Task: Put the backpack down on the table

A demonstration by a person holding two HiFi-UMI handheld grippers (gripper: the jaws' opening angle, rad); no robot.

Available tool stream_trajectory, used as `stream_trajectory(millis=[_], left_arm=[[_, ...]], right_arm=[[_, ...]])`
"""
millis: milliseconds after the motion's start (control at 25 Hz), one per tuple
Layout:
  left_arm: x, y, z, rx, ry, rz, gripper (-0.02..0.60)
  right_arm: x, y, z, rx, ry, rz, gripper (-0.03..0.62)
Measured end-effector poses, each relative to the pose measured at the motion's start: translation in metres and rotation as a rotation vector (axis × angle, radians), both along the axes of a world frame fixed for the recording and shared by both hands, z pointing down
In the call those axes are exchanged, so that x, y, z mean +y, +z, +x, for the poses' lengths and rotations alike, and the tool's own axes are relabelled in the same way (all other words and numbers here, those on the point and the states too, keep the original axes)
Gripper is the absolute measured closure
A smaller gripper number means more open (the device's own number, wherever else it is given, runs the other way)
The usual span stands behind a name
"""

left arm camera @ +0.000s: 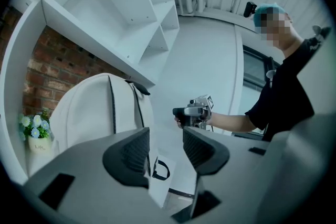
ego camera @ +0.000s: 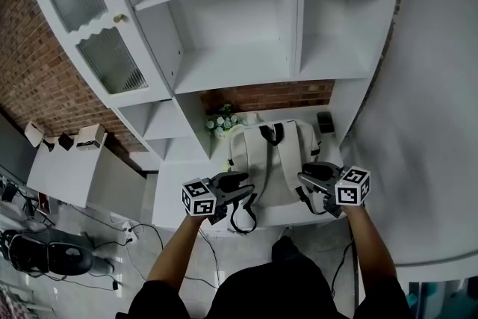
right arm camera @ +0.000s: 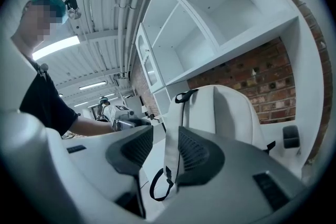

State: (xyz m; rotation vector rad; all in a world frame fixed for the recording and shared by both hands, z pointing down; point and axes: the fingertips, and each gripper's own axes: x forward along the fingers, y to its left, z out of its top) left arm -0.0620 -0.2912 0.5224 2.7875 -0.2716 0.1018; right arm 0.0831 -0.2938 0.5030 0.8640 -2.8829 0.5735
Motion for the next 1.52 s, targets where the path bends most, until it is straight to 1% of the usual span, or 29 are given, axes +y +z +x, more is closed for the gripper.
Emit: stream_trajectory(millis=[120, 320, 480, 600, 720, 840, 920, 960, 1080, 1200, 1320, 1400, 1480, 1520], left_arm=[[0.013, -0.006, 0.001, 0.036, 0.005, -0.007, 0.385], [0.030, -0.023, 0.003, 0.111, -0.030, -0.038, 0.385], [0.047, -0.039, 0.005, 0.111, -0.073, 0.025, 0.385], [0.060, -0.047, 0.006, 0.126, -0.095, 0.027, 0.387], [0.073, -0.049, 0.008, 0.108, -0.106, 0.041, 0.393], [0.085, -0.049, 0.006, 0.109, -0.128, 0.056, 0.438], [0.090, -0.048, 0.003, 0.112, -0.162, 0.056, 0.475], [0.092, -0.048, 0.001, 0.112, -0.178, 0.054, 0.505], [0.095, -0.054, -0.004, 0.122, -0.211, 0.051, 0.526], [0.097, -0.056, -0.014, 0.120, -0.279, 0.055, 0.553], [0.104, -0.053, -0.018, 0.121, -0.324, 0.040, 0.563], [0.113, -0.046, -0.017, 0.101, -0.330, 0.050, 0.563], [0.122, -0.036, -0.016, 0.073, -0.348, 0.061, 0.563], [0.127, -0.032, -0.015, 0.071, -0.363, 0.058, 0.563]], right_arm=[[0.013, -0.005, -0.011, -0.003, -0.012, 0.015, 0.431], [0.035, -0.013, -0.033, -0.004, -0.029, 0.036, 0.431], [0.058, -0.022, -0.053, -0.011, -0.053, 0.052, 0.431], [0.072, -0.030, -0.064, -0.023, -0.061, 0.069, 0.433], [0.079, -0.036, -0.069, -0.050, -0.018, 0.082, 0.458], [0.085, -0.035, -0.074, -0.060, 0.034, 0.101, 0.485], [0.089, -0.036, -0.076, -0.068, 0.074, 0.106, 0.495], [0.091, -0.038, -0.076, -0.075, 0.096, 0.108, 0.503], [0.095, -0.043, -0.076, -0.088, 0.158, 0.119, 0.521], [0.101, -0.045, -0.077, -0.086, 0.203, 0.132, 0.537], [0.110, -0.044, -0.084, -0.041, 0.205, 0.165, 0.548], [0.117, -0.038, -0.090, 0.011, 0.208, 0.187, 0.554], [0.125, -0.033, -0.094, 0.041, 0.224, 0.188, 0.557], [0.129, -0.030, -0.095, 0.052, 0.232, 0.185, 0.557]])
